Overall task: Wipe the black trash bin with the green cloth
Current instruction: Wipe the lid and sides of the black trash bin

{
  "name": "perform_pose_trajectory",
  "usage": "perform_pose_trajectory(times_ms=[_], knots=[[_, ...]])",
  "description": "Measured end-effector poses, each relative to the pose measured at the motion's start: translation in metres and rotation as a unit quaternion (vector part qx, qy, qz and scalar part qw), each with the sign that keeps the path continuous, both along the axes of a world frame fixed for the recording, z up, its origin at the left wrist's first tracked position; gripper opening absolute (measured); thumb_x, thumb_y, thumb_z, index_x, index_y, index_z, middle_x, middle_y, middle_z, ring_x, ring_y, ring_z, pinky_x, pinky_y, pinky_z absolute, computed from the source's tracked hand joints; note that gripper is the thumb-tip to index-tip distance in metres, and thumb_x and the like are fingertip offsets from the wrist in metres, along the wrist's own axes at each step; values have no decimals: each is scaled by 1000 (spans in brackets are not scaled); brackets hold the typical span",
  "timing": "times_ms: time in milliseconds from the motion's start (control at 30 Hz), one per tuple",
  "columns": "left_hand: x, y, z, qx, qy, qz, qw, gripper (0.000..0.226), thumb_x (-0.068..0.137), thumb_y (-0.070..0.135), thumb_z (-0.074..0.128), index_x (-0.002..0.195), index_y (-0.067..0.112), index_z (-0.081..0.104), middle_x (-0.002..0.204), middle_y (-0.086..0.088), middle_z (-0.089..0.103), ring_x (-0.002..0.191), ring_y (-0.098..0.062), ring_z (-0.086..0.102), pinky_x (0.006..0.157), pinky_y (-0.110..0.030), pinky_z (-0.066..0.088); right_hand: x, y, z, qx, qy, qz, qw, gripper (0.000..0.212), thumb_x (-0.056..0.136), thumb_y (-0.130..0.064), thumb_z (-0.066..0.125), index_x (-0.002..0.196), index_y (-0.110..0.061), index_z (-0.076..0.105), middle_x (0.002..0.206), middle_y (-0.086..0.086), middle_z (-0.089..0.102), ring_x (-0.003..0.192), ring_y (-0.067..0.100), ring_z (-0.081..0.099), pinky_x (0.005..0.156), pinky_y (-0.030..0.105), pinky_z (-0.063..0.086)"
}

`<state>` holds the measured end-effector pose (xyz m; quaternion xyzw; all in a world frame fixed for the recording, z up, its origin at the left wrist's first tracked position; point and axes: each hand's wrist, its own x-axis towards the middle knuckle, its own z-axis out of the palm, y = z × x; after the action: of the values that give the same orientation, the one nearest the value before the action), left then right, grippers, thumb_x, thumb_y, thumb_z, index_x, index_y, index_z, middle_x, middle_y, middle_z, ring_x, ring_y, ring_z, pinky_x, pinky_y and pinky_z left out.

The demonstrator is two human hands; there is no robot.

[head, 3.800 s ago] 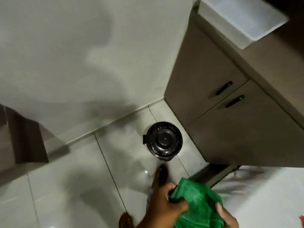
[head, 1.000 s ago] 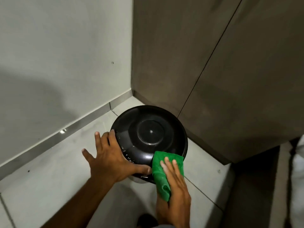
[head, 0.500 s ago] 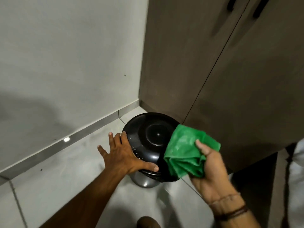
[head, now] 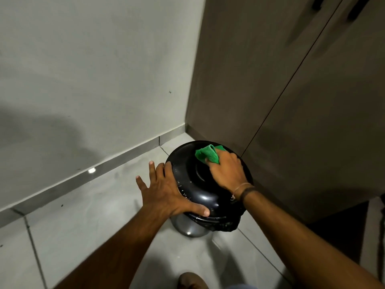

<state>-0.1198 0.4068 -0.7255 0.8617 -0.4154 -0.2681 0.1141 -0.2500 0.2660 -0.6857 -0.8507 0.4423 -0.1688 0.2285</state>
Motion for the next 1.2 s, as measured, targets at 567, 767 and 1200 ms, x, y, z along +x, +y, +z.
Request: perform_pose_trajectory(times_ms=[567,767,1200], knots=[[1,-3,-6,4,-10,8,1000,198,-1,112,53,166,27,-11,178,-4,-2,164,-31,-23,127,-75,-3,3,-14,39,9,176,257,950,5,93,-28,64,92,-24,68,86,-1,69,76,18,62,70,37,49],[1,-1,-1,15,-12,-5,1000,196,2,112,55,166,26,-11,179,-4,-3,164,-32,-23,127,-76,-3,-9,9,50,-52,228,328,915,15,96,-26,53,99,-24,68,90,3,69,77,25,64,74,48,56],[5,1,-6,-16,-8,-13,1000,194,6,112,56,166,26,-11,179,-5,-6,163,-33,-25,126,-76,-4,-95,-20,32,-102,207,265,936,29,95,-31,52,121,-34,64,125,-12,70,114,14,66,94,43,56]])
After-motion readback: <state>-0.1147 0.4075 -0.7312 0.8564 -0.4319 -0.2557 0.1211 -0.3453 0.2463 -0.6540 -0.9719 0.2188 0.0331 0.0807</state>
